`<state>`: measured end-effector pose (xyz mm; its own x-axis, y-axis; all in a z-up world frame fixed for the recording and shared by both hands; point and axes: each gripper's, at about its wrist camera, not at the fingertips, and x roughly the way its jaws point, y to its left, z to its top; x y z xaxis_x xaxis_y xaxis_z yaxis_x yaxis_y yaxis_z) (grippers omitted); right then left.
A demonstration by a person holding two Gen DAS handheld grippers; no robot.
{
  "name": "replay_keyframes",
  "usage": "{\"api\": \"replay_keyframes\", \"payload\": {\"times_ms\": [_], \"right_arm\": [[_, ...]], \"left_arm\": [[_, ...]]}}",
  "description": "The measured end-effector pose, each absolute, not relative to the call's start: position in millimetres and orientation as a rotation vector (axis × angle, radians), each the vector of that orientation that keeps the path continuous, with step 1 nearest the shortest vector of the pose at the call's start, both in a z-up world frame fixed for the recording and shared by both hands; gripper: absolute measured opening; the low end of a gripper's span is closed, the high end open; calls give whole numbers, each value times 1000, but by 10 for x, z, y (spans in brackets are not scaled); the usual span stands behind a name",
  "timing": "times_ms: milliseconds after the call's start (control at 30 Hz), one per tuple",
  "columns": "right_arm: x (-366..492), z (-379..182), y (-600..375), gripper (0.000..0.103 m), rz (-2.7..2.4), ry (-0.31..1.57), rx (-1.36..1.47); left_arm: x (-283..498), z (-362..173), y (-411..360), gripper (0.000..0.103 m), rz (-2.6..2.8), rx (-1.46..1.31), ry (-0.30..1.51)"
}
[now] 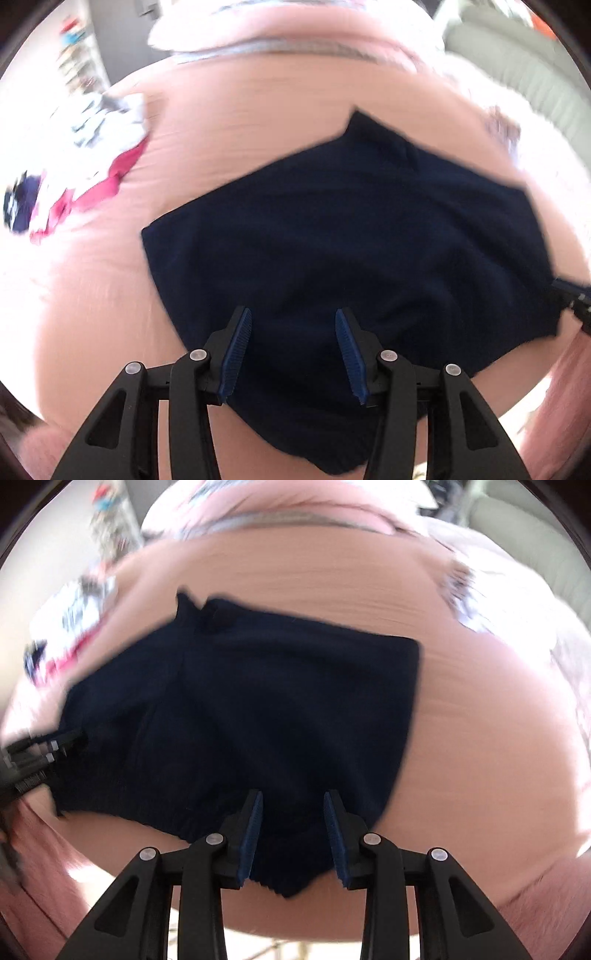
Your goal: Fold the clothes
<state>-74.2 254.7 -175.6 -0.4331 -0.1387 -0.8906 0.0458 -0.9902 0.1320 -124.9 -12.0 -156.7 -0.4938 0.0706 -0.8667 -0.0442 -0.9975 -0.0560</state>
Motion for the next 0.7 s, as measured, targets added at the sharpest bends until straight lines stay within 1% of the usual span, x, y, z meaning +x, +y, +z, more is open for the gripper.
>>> {"api": "replay_keyframes", "payload": {"times_ms": [33, 100, 200, 267, 300, 333, 367, 433, 500, 600, 700], "right_arm": [[-726, -1728, 2656, 35, -2592, -213, 1601], [-723, -1767, 2857, 40, -2603, -352, 1639], [-759, -1910, 3063, 40, -2507, -511, 1718], [-771, -2017, 3098, 40, -2451, -581, 1721], [-784, -2049, 3088, 41, -2442, -587, 1714], [-801, -2069, 3069, 40, -2441, -582, 1704], [-835, -2062, 3047, 38, -2436, -571, 1690], [-823, -2060, 2994, 10, -2412, -592, 1662], [-872, -2023, 2999, 8, -2384, -673, 1631], [-1009, -1876, 2906, 8, -2386, -707, 1590], [-1147, -1653, 2484, 8, -2366, -586, 1509]], "left_arm": [[-1204, -1534, -130, 44, 2654, -1516, -107], [-1143, -1502, -82, 44, 2643, -1483, -152], [-1098, -1496, 62, 44, 2602, -1445, -133], [-1092, -1502, 130, 44, 2577, -1425, -122], [-1102, -1515, 147, 44, 2566, -1421, -117], [-1122, -1536, 152, 44, 2557, -1424, -110], [-1128, -1540, 163, 44, 2553, -1427, -104], [-1129, -1549, 152, 44, 2547, -1430, -101], [-1115, -1550, 104, 44, 2545, -1431, -109], [-1056, -1519, 43, 44, 2553, -1428, -132], [-1189, -1588, 9, 44, 2561, -1432, -197]]}}
